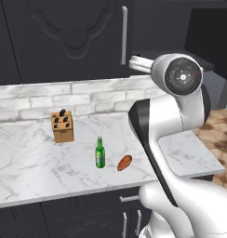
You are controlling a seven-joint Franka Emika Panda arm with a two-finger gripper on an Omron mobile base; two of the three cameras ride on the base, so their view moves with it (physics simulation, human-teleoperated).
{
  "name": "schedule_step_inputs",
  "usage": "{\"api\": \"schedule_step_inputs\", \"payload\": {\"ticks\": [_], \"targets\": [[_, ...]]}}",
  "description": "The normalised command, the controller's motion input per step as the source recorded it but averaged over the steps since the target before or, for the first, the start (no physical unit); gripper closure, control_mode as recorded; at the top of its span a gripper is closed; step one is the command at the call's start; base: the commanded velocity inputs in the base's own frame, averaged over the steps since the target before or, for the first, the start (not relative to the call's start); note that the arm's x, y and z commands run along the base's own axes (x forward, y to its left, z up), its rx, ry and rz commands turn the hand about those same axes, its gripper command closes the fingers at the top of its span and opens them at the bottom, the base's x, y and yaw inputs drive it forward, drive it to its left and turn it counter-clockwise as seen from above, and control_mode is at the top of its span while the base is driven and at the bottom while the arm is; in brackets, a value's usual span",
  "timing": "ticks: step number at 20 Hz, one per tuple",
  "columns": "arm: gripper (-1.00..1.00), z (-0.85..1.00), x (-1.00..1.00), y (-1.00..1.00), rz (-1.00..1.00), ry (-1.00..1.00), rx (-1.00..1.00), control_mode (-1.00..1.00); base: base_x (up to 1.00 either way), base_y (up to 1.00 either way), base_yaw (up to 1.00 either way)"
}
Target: Pick the pan from the cabinet and place it on the stove. Then turn on the stove burner for the pan.
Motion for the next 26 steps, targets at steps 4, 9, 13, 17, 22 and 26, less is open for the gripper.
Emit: {"api": "schedule_step_inputs", "payload": {"ticks": [4, 9, 13, 17, 22, 26], "targets": [[-1.0, 0.14, 0.32, 0.01, 0.09, -0.08, -0.07, -1.0, 0.0, 0.0, 0.0], [-1.0, 0.01, 0.31, 0.08, 0.09, -0.2, -0.09, -1.0, 0.0, 0.0, 0.0], [-1.0, 0.0, 0.17, 0.05, 0.06, -0.23, -0.04, -1.0, 0.0, 0.0, 0.0], [-1.0, 0.02, 0.28, 0.04, 0.01, -0.14, 0.0, -1.0, 0.0, 0.0, 0.0], [-1.0, 0.09, 0.39, 0.09, 0.02, -0.08, 0.0, -1.0, 0.0, 0.0, 0.0], [-1.0, 0.07, 0.45, 0.22, 0.01, -0.07, -0.03, -1.0, 0.0, 0.0, 0.0]]}}
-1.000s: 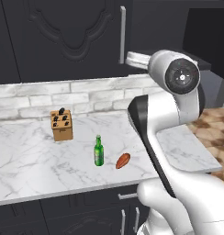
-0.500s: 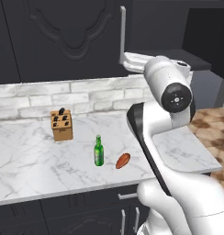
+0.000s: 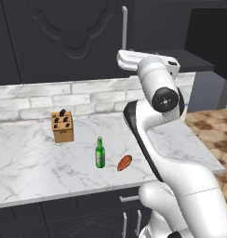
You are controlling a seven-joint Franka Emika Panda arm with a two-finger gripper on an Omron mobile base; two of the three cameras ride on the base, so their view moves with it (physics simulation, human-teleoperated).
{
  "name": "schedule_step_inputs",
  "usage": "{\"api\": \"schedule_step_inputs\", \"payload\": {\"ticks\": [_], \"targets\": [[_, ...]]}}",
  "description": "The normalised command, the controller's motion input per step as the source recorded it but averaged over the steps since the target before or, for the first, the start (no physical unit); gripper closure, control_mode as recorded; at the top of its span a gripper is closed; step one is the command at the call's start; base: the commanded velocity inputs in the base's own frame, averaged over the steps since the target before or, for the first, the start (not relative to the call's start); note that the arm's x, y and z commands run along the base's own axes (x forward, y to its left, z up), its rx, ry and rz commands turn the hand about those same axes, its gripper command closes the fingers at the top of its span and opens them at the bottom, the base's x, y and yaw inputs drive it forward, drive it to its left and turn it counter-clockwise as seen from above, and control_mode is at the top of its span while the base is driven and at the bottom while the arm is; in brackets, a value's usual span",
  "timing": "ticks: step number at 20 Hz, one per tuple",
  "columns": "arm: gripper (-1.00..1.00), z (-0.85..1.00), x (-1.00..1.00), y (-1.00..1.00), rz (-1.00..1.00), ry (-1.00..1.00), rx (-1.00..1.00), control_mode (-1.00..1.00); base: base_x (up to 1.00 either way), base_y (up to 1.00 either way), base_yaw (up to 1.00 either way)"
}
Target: Pick the pan from the cabinet and place it on the stove. Then turn on the stove burner for the pan.
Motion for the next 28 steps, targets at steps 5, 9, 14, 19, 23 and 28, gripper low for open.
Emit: {"api": "schedule_step_inputs", "payload": {"ticks": [5, 9, 14, 19, 23, 28], "targets": [[-1.0, 0.01, 0.47, 0.31, 0.0, -0.04, -0.09, -1.0, 0.0, 0.0, 0.0], [-1.0, 0.0, 0.47, 0.15, 0.0, 0.0, -0.1, -1.0, 0.0, 0.0, 0.0], [-1.0, 0.0, 0.51, 0.01, 0.0, 0.0, -0.07, -1.0, 0.0, 0.0, 0.0], [-1.0, 0.0, 0.43, 0.0, 0.0, 0.0, -0.02, -1.0, 0.0, 0.0, 0.0], [-1.0, 0.0, 0.39, 0.0, 0.0, 0.0, 0.0, -1.0, 0.0, 0.0, 0.0], [-1.0, 0.0, 0.4, 0.0, 0.0, 0.0, 0.0, -1.0, 0.0, 0.0, 0.0]]}}
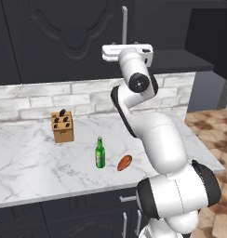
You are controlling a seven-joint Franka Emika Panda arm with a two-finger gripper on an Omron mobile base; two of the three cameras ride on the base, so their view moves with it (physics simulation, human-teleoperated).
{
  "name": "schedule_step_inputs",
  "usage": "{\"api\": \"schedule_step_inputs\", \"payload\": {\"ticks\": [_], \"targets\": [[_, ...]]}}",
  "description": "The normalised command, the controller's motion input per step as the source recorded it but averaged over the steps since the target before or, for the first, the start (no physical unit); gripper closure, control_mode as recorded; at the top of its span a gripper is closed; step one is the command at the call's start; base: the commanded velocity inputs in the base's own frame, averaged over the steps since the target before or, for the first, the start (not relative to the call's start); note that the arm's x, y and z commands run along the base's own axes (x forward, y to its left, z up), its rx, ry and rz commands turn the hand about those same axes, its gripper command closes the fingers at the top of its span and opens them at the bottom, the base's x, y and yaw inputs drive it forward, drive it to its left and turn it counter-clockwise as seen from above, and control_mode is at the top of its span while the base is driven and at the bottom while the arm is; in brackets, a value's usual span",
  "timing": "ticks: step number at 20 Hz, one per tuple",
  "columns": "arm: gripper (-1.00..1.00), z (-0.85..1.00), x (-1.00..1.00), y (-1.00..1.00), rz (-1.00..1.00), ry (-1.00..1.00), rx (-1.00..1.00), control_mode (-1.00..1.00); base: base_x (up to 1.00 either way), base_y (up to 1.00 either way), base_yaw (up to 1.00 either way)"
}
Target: Pick the pan from the cabinet and place it on the stove. Then turn on the stove burner for the pan.
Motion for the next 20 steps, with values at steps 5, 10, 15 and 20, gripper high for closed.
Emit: {"api": "schedule_step_inputs", "payload": {"ticks": [5, 10, 15, 20], "targets": [[-1.0, 0.0, 0.52, 0.01, 0.0, -0.04, 0.0, -1.0, 0.0, 0.0, 0.0], [-1.0, -0.08, 0.52, 0.0, 0.0, -0.01, 0.0, -1.0, 0.0, 0.0, 0.0], [1.0, -0.11, 0.47, 0.03, 0.0, 0.0, 0.0, -1.0, 0.0, 0.0, 0.0], [1.0, -0.09, 0.17, 0.0, 0.0, 0.02, -0.01, -1.0, 0.0, 0.0, 0.0]]}}
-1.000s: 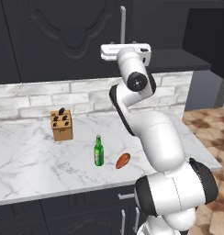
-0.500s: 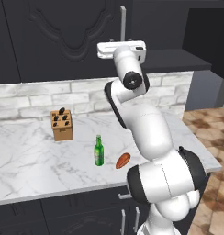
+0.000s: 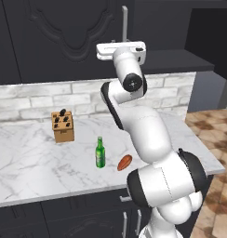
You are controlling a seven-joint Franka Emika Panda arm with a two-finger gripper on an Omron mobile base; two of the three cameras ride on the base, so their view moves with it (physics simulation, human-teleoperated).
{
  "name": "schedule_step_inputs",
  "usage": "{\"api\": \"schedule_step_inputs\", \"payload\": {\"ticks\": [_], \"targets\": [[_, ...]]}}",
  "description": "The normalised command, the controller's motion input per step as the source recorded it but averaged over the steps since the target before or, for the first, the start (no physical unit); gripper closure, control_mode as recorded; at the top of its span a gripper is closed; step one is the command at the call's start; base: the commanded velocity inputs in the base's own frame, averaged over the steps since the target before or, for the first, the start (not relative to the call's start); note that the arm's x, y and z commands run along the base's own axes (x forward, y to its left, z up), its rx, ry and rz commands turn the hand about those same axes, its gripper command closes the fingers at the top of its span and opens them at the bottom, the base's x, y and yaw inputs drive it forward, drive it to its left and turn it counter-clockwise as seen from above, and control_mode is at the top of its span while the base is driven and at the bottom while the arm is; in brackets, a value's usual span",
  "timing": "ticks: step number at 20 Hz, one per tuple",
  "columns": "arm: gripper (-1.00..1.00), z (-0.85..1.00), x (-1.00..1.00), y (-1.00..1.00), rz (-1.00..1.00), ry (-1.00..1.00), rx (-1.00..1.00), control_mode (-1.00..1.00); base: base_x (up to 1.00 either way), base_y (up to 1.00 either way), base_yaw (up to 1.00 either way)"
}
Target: Pick the pan from the cabinet and place it on the stove. Then turn on the stove burner for the pan.
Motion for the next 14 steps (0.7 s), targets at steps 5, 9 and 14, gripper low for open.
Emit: {"api": "schedule_step_inputs", "payload": {"ticks": [5, 9, 14], "targets": [[1.0, -0.04, 0.14, -0.18, 0.0, 0.12, 0.0, -1.0, 0.0, 0.0, 0.0], [1.0, 0.0, 0.05, -0.42, 0.0, 0.12, 0.0, -1.0, 0.0, 0.0, 0.0], [1.0, 0.0, 0.01, -0.36, 0.0, 0.04, 0.0, -1.0, 0.0, 0.0, 0.0]]}}
